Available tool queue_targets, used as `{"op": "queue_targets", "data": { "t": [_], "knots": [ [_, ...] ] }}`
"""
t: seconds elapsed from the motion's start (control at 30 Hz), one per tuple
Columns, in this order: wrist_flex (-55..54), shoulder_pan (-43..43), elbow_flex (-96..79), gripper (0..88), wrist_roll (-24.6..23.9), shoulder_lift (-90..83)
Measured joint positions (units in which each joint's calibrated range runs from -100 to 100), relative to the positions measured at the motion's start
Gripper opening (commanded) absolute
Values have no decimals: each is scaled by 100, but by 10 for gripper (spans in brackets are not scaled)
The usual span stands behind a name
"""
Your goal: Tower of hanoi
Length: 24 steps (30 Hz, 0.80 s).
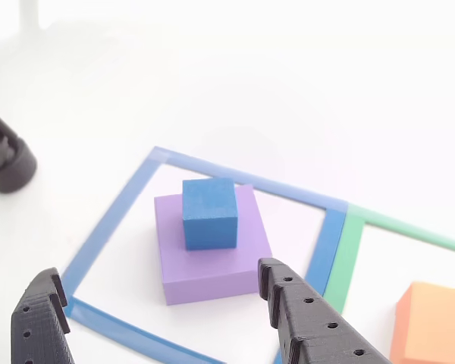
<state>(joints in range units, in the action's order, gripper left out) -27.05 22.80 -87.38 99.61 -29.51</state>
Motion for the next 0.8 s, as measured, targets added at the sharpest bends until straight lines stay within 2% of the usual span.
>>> {"op": "queue_targets", "data": {
  "t": [0.4, 0.8],
  "knots": [
    [-2376, -139, 618, 298, 39, 2778],
    [-2945, -139, 1802, 297, 39, 4263]
  ]
}}
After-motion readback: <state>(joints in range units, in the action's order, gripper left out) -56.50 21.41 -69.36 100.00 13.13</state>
